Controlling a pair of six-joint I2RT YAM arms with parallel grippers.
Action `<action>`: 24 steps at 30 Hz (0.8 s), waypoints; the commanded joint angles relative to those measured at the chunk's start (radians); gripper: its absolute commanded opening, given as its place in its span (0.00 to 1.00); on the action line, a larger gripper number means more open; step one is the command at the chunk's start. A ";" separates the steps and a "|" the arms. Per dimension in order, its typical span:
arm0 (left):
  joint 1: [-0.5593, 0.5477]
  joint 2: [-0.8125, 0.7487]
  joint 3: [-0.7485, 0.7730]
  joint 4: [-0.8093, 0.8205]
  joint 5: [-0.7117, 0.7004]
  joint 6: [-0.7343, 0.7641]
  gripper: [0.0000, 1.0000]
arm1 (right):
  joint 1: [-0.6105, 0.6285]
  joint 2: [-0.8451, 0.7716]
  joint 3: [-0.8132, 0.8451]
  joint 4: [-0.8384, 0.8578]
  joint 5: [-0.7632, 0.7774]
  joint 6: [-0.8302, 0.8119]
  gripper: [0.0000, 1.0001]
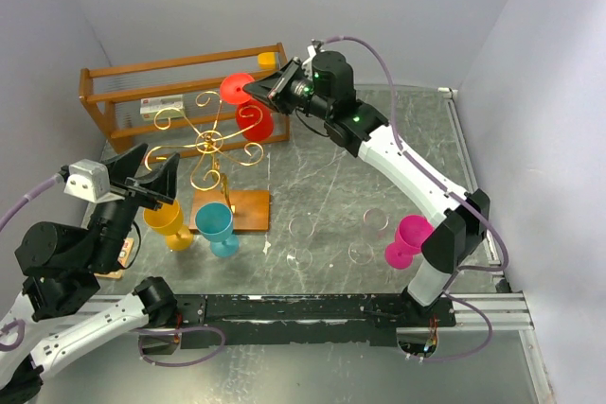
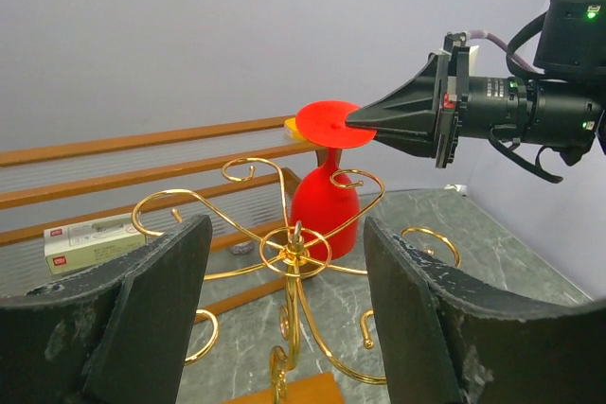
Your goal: Place the wine glass upside down on the wine glass rack
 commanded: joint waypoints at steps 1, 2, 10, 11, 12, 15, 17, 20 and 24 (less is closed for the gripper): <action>0.001 0.009 -0.002 0.007 0.005 -0.003 0.76 | 0.022 0.025 0.033 0.070 -0.055 -0.050 0.00; 0.001 0.009 -0.003 0.009 0.006 -0.001 0.76 | 0.027 0.026 0.037 0.071 -0.063 -0.057 0.00; 0.001 0.010 -0.007 0.010 0.002 0.000 0.76 | 0.034 0.024 0.036 0.060 -0.100 -0.087 0.00; 0.001 0.010 -0.007 0.011 0.002 -0.001 0.76 | 0.034 0.021 0.031 0.062 -0.112 -0.090 0.00; 0.001 0.011 -0.007 0.011 0.005 0.000 0.76 | 0.033 0.017 0.023 0.073 -0.125 -0.096 0.00; 0.001 0.017 -0.003 0.007 0.000 0.009 0.76 | 0.034 0.002 0.002 0.092 -0.151 -0.112 0.00; 0.001 0.024 0.005 0.003 -0.003 0.014 0.77 | 0.033 -0.002 0.000 0.084 -0.162 -0.124 0.00; 0.001 0.034 0.022 -0.013 0.005 0.012 0.76 | 0.033 -0.013 -0.009 0.076 -0.175 -0.131 0.00; 0.001 0.039 0.023 -0.016 0.014 0.007 0.76 | 0.034 -0.044 -0.047 0.071 -0.166 -0.133 0.00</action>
